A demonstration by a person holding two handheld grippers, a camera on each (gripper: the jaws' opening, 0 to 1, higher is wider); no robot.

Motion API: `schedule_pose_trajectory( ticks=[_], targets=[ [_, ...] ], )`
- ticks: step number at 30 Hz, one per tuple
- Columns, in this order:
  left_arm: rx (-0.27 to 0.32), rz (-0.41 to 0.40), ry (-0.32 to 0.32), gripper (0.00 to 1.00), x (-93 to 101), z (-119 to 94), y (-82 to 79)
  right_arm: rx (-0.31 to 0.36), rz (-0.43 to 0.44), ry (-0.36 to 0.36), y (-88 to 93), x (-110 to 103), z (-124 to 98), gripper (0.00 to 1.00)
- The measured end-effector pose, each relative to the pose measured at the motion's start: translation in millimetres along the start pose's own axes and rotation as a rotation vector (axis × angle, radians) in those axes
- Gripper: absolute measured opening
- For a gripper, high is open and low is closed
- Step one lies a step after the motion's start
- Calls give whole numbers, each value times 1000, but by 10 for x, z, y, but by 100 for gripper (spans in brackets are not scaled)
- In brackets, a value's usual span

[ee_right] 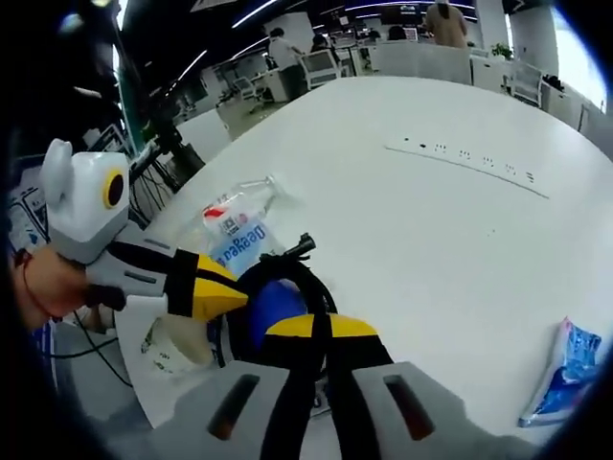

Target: Arrange the tabletop items into an orderly group along one side of the table until the central work area is clear of visible clutter.

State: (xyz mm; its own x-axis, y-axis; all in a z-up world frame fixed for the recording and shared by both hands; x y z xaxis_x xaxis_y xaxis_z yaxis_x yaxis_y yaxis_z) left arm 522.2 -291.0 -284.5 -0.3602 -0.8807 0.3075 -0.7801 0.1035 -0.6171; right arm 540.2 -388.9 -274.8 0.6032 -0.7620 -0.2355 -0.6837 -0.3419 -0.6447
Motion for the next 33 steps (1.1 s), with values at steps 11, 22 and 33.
schedule_pose_trajectory(
  ticks=[11,22,33],
  targets=[
    [50,5,22,3,198,-154,-149,49,4,7,-89,34,-283,0],
    [96,61,66,3,616,-248,-347,103,18,46,-94,159,-747,0],
    [100,130,137,3,1106,-203,-487,146,64,108,31,379,-1214,0]
  ],
)
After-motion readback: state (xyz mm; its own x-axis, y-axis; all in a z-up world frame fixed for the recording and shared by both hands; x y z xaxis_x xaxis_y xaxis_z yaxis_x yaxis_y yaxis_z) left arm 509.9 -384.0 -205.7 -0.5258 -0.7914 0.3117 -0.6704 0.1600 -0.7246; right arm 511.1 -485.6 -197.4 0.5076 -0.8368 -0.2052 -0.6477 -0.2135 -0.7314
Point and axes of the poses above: the point that each gripper's makers call its tool centre point, and the gripper's own axes: z roughly forward along the fingers, x roughly to its right, y roughly out of its underside, the point moved 3 cm from there along -z, roughly backward along the fingers, and after that the axes turned 3 degrees about -z, right-handed, at the moved point
